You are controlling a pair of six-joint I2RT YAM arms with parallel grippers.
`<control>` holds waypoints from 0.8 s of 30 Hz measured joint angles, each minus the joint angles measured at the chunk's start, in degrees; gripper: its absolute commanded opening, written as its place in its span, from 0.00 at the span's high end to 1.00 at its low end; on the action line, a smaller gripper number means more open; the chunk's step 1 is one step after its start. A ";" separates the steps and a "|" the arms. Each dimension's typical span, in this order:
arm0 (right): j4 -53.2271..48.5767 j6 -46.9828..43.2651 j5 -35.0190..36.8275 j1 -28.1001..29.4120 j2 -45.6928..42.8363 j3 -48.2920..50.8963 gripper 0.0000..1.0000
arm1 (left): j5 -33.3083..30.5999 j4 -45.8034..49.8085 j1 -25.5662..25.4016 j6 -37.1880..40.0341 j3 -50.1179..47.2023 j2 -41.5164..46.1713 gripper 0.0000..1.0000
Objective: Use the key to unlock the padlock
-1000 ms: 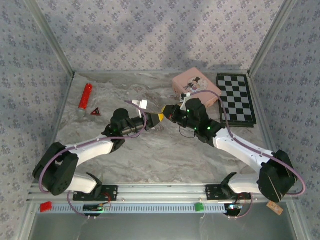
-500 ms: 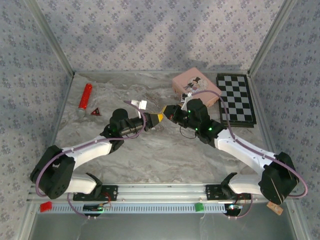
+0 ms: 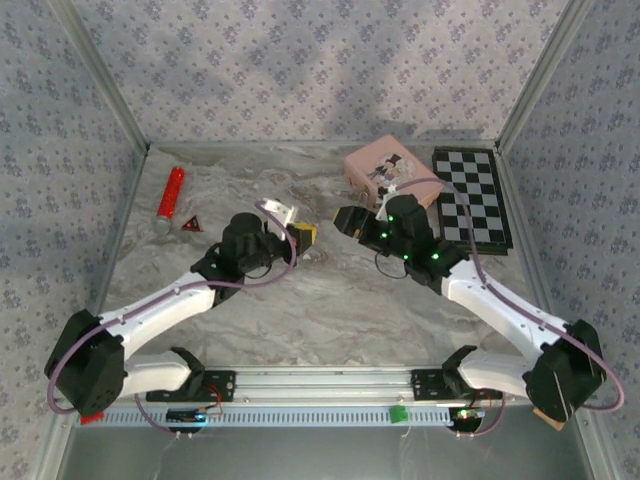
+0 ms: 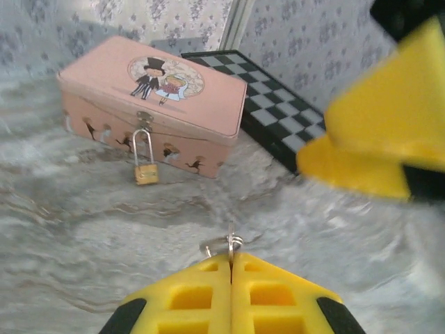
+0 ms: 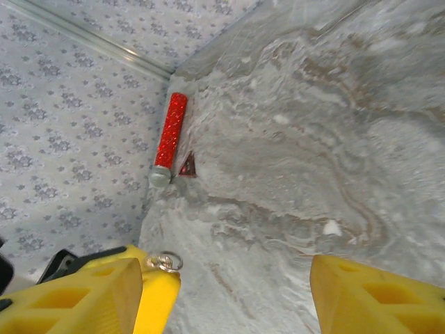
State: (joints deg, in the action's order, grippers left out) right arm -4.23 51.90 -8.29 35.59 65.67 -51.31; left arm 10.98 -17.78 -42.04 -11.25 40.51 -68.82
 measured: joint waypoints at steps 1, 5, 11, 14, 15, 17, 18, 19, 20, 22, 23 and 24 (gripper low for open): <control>-0.87 -0.50 -0.02 -0.52 -1.22 0.02 0.36 | -1.84 -0.68 -1.49 5.27 -0.63 0.20 1.00; -1.14 -0.31 -0.94 -0.96 -5.33 1.51 0.40 | -4.42 -5.42 -4.63 26.47 -5.55 -0.39 1.00; -0.31 4.87 -2.89 2.38 -5.18 4.31 0.47 | -5.01 -13.25 -4.33 48.83 -9.01 -6.45 1.00; -0.13 7.74 -3.37 5.14 -3.67 4.42 0.51 | -4.39 -17.09 -3.82 54.47 -9.09 -8.15 1.00; -0.02 8.57 -3.58 5.77 -3.23 4.42 0.53 | -4.07 -18.10 -3.65 55.56 -9.11 -8.24 1.00; 0.09 10.21 -3.76 6.58 -2.14 4.42 0.56 | -3.10 -19.98 -3.17 57.66 -9.18 -8.22 1.00; 0.09 10.84 -3.78 6.67 -1.77 4.42 0.57 | -2.78 -20.52 -2.95 58.29 -9.20 -8.20 1.00; 0.09 11.63 -3.76 6.67 -1.25 4.42 0.59 | -2.43 -21.24 -2.82 58.86 -9.44 -8.11 1.00; 0.11 12.26 -3.74 6.67 -0.87 4.42 0.60 | -1.99 -21.90 -2.67 59.28 -9.84 -7.91 1.00; 0.22 13.55 -3.72 6.67 -0.42 4.48 0.62 | -1.09 -22.56 -2.58 59.76 -10.93 -7.04 1.00; 0.63 14.27 -3.74 6.67 -0.20 4.63 0.64 | -0.59 -22.58 -2.58 59.93 -11.50 -6.51 1.00; 1.09 14.88 -3.76 6.67 0.02 4.72 0.65 | -0.13 -22.69 -2.58 60.15 -11.93 -6.12 1.00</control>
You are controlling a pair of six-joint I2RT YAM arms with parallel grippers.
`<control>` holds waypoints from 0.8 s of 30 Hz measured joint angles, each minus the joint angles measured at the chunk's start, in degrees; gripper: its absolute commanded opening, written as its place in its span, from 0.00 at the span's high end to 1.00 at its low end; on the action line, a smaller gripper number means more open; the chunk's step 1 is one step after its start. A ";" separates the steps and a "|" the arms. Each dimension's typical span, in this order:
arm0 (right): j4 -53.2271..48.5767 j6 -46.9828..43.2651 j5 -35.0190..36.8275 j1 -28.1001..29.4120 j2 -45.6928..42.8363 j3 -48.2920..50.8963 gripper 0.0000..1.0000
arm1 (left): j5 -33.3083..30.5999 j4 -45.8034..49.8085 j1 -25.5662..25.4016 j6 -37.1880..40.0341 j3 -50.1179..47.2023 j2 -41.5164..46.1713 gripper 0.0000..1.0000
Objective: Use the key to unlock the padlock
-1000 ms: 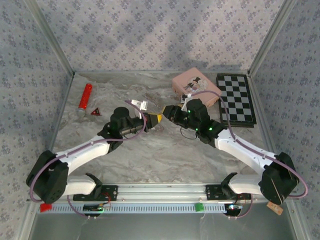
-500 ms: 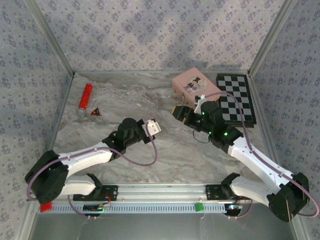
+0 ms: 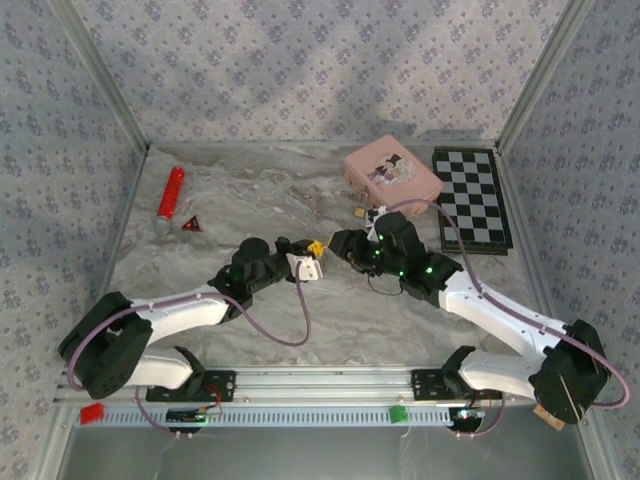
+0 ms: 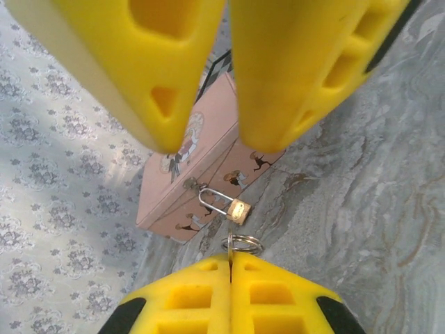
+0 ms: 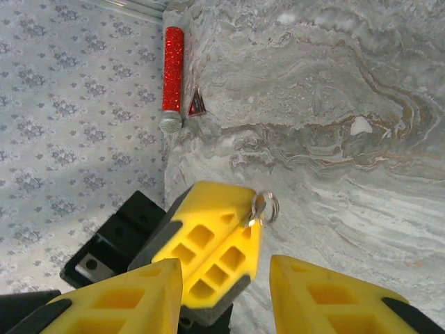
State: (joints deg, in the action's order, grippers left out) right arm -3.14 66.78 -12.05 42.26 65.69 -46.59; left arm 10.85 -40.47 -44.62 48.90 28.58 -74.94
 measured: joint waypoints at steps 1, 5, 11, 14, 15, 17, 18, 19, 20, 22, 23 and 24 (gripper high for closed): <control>0.66 0.70 -0.07 -0.02 0.26 0.13 0.66 | 0.33 -0.22 0.00 0.15 -0.44 0.31 1.00; 2.67 3.02 -0.96 -0.11 1.62 0.20 0.72 | 0.46 -2.99 0.00 0.59 -2.03 0.55 1.00; 4.42 6.95 -0.35 -0.04 1.75 2.60 0.74 | -0.46 -8.15 -0.17 1.55 -2.82 0.52 1.00; 4.61 8.48 0.26 -0.04 1.70 4.48 0.75 | -1.01 -10.12 -0.17 1.81 -2.82 0.35 1.00; 4.66 8.79 0.26 -0.07 1.70 4.68 0.75 | -1.07 -10.34 -0.17 1.95 -2.82 0.26 1.00; 5.27 9.14 0.26 -0.07 1.70 4.70 0.76 | -1.09 -10.36 -0.42 2.19 -2.82 0.11 1.00; 5.86 9.35 0.24 -0.07 1.70 4.70 0.76 | -1.05 -10.40 -0.55 2.27 -2.82 0.02 1.00; 6.49 9.57 0.20 -0.13 1.70 4.68 0.76 | -1.05 -10.47 -0.59 2.32 -2.82 -0.15 1.00; 7.23 9.88 0.15 -0.15 1.70 4.70 0.76 | -1.05 -10.47 -0.79 2.34 -2.82 -0.33 1.00; 8.33 10.27 -0.04 -0.28 1.64 4.68 0.76 | -1.07 -10.49 -0.79 2.34 -2.82 -0.63 1.00; 8.74 10.40 -0.11 -0.28 1.57 4.70 0.76 | -1.07 -10.49 -0.76 2.40 -2.82 -0.74 1.00; 9.05 10.40 -0.24 -0.28 1.51 4.70 0.76 | -1.09 -10.56 -0.76 2.51 -2.82 -0.85 1.00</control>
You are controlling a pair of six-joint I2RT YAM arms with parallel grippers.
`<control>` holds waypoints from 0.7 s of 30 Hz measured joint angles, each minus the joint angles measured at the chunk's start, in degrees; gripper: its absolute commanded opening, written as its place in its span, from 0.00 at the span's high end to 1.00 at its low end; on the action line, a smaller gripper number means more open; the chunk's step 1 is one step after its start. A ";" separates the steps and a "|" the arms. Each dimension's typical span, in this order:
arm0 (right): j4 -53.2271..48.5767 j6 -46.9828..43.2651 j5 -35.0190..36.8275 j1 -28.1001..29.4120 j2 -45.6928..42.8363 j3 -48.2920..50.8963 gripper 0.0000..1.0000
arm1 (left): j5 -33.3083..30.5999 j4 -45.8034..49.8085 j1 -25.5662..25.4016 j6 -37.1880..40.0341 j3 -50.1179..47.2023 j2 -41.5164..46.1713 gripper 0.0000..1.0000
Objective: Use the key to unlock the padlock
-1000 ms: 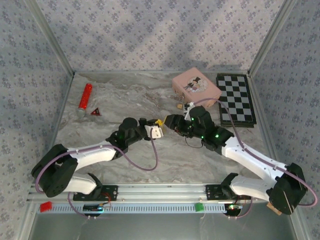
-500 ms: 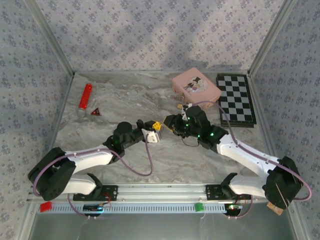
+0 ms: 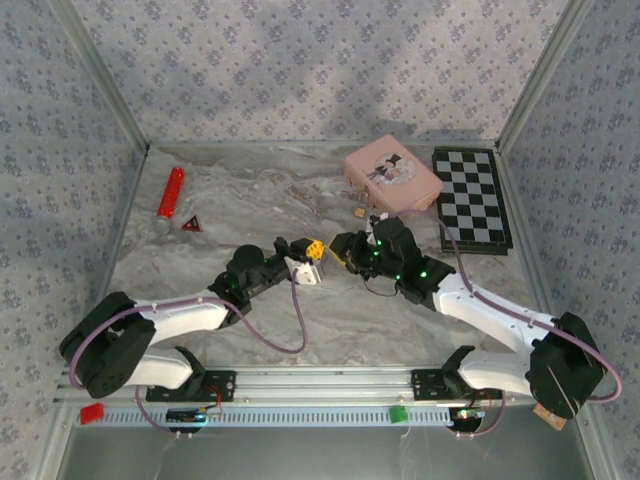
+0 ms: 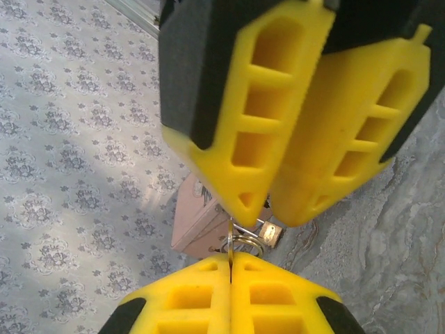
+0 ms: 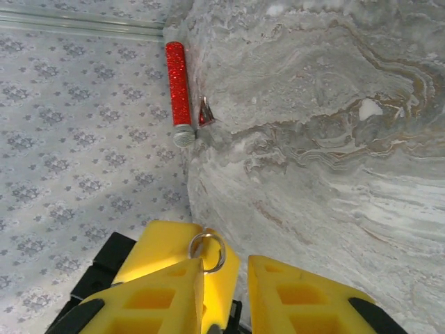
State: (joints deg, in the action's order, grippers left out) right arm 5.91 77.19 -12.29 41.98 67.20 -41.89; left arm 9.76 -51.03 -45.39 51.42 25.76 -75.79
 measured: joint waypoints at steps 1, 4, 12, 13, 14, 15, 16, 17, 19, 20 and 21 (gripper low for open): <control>0.35 0.02 -0.02 0.00 -0.07 0.00 0.76 | 0.02 0.00 0.00 0.02 0.00 -0.09 1.00; 1.20 0.02 -0.20 -0.09 -0.07 -0.02 0.76 | 0.07 0.00 -0.04 0.04 0.00 -0.11 1.00; 2.36 0.46 -0.52 -0.09 0.61 -0.02 0.76 | 0.68 0.04 -0.09 0.28 0.00 -0.13 1.00; 2.58 0.55 -0.63 -0.09 0.94 -0.02 0.76 | 0.83 0.07 -0.13 0.44 -0.02 -0.13 1.00; 2.80 0.66 -0.66 -0.09 1.29 -0.02 0.76 | 1.01 0.17 -0.17 0.57 0.00 -0.13 1.00; 2.93 0.68 -0.70 -0.09 1.57 -0.02 0.76 | 1.16 0.28 -0.28 0.63 0.00 -0.13 1.00; 3.02 0.70 -0.81 -0.09 1.77 -0.02 0.76 | 1.25 0.46 -0.42 0.68 0.00 -0.13 1.00; 3.08 0.85 -0.92 -0.09 1.90 -0.02 0.77 | 1.33 0.76 -0.50 0.87 0.00 -0.13 1.00; 3.37 1.05 -1.11 -0.09 2.14 -0.02 0.78 | 1.38 1.42 -0.52 1.09 0.00 -0.13 1.00; 3.34 1.07 -1.14 -0.09 2.25 -0.02 0.79 | 1.38 1.49 -0.52 1.09 0.00 -0.13 1.00; 3.34 1.09 -1.16 -0.09 2.40 -0.02 0.80 | 1.36 1.55 -0.52 1.11 0.00 -0.13 1.00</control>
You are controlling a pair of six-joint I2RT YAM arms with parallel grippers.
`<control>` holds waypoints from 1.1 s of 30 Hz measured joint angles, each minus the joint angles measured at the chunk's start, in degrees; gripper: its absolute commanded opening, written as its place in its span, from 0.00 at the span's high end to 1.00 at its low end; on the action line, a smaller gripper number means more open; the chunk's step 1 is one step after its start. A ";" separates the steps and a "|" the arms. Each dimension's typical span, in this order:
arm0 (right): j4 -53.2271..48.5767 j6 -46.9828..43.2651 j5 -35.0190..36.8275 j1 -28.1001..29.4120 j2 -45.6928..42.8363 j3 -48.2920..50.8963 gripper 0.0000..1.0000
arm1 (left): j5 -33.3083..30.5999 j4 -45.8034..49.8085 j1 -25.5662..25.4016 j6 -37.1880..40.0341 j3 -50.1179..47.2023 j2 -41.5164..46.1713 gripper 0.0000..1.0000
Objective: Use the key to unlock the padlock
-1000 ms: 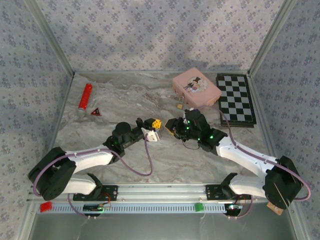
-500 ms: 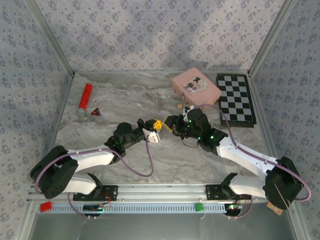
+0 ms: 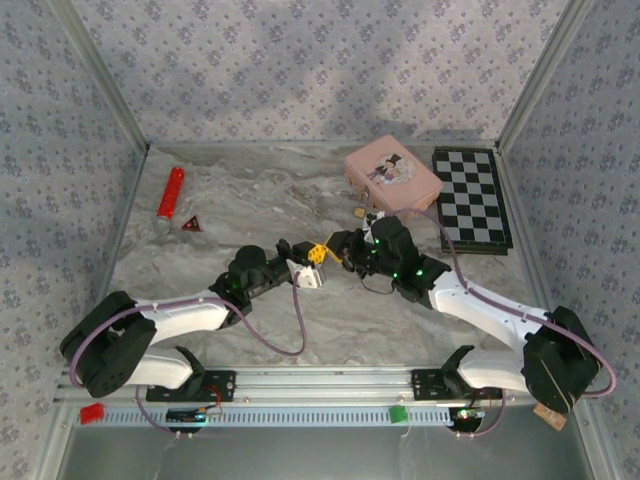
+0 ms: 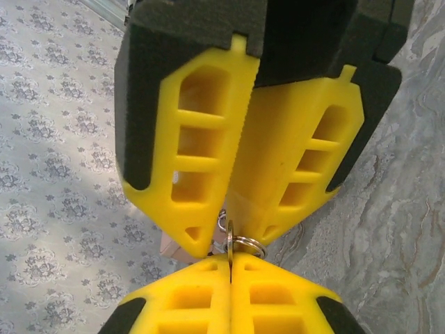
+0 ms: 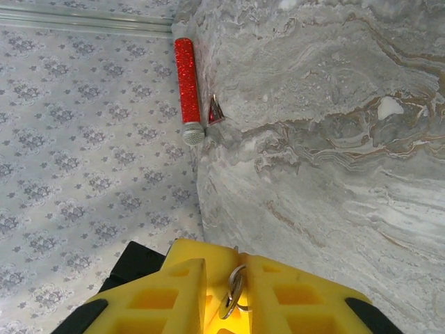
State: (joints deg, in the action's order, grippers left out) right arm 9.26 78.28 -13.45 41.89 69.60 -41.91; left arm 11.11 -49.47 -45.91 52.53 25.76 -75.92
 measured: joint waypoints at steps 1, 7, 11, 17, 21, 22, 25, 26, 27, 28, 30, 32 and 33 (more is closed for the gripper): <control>0.00 0.02 -0.09 0.00 0.09 0.00 0.82 | -0.02 0.04 0.02 0.02 -0.02 -0.02 1.00; -0.07 0.24 -0.13 -0.02 0.72 0.00 0.90 | -0.50 0.74 0.04 0.39 0.00 -0.07 1.00; -0.13 0.39 -0.13 -0.02 0.94 0.00 0.95 | -0.74 1.27 0.04 0.66 0.00 -0.07 1.00; -0.15 0.37 -0.11 -0.02 0.96 0.00 1.00 | -1.07 1.38 0.02 1.05 0.00 -0.07 0.95; -0.17 0.28 -0.20 -0.11 0.96 0.00 1.00 | -1.05 1.49 0.02 1.18 -0.02 -0.07 0.84; -0.20 0.15 -0.35 -0.15 0.96 0.00 1.00 | -1.01 1.55 0.02 1.11 0.00 -0.07 0.83; -1.07 -0.70 -0.94 -0.92 0.87 0.00 1.00 | -0.17 3.21 0.33 0.37 -0.02 0.85 0.67; -1.55 -1.22 -0.94 -1.44 0.66 0.00 1.00 | 0.59 4.37 0.87 -0.48 -0.11 1.79 0.64; -2.25 -1.79 -0.92 -2.14 0.17 0.00 1.00 | 1.57 5.62 1.51 -1.57 -0.26 3.08 0.64; -2.84 -2.29 -0.92 -2.73 -0.37 0.00 1.00 | 2.27 6.62 2.21 -2.73 -0.52 4.61 0.64; -4.26 -3.85 -0.81 -4.46 -2.29 0.00 1.00 | 3.26 8.48 3.37 -5.35 -1.07 8.33 0.62; -4.79 -5.49 -0.76 -5.99 -4.11 0.00 1.00 | 3.72 9.86 3.54 -8.92 -1.14 11.47 0.62; -4.79 -6.58 -0.79 -6.84 -4.98 0.00 1.00 | 3.91 10.40 3.54 -11.26 -1.14 12.79 0.61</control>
State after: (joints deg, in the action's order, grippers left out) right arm 4.47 71.70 -14.24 35.05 64.62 -41.91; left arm 15.03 -39.07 -42.37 41.28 24.62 -63.13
